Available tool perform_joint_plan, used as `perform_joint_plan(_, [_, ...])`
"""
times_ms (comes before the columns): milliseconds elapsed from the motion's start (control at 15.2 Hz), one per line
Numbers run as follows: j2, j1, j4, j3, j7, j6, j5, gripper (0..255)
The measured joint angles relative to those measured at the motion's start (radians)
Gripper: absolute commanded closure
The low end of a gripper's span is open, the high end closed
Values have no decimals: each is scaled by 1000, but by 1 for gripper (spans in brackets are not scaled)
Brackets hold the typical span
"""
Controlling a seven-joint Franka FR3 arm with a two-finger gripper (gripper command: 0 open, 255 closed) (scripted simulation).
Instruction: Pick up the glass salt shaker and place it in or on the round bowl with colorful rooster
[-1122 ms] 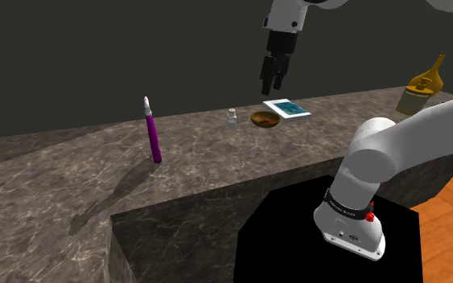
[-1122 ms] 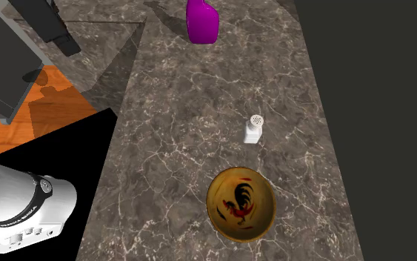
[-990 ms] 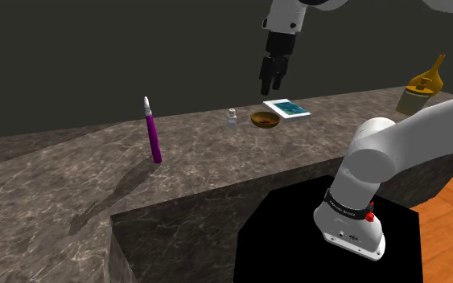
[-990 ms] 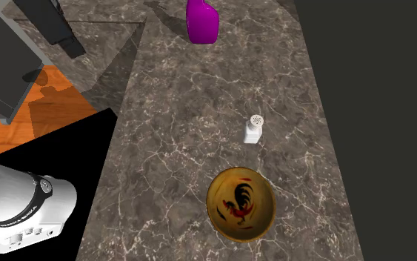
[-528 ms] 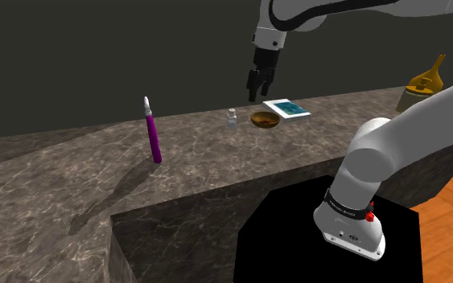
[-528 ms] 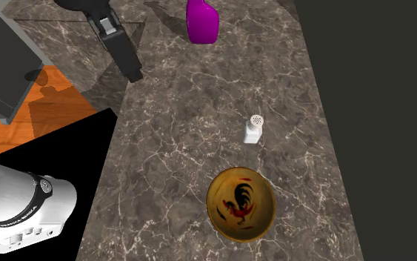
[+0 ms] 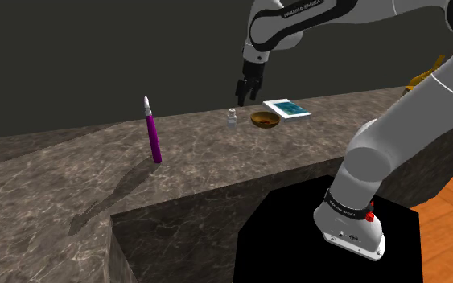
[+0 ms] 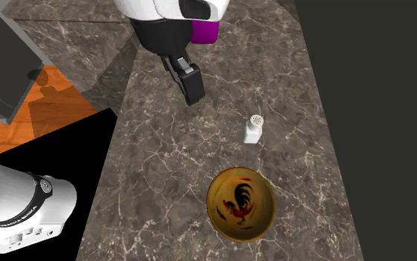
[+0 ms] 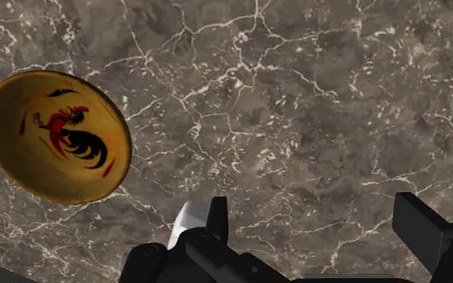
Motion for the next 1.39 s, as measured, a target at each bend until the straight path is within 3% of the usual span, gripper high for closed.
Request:
perform_joint_plan(792, [407,-51,206,-71,-81,257,-3,0])
perform_joint_plan(1386, [502,-56,204,-73,-97,357,13,0])
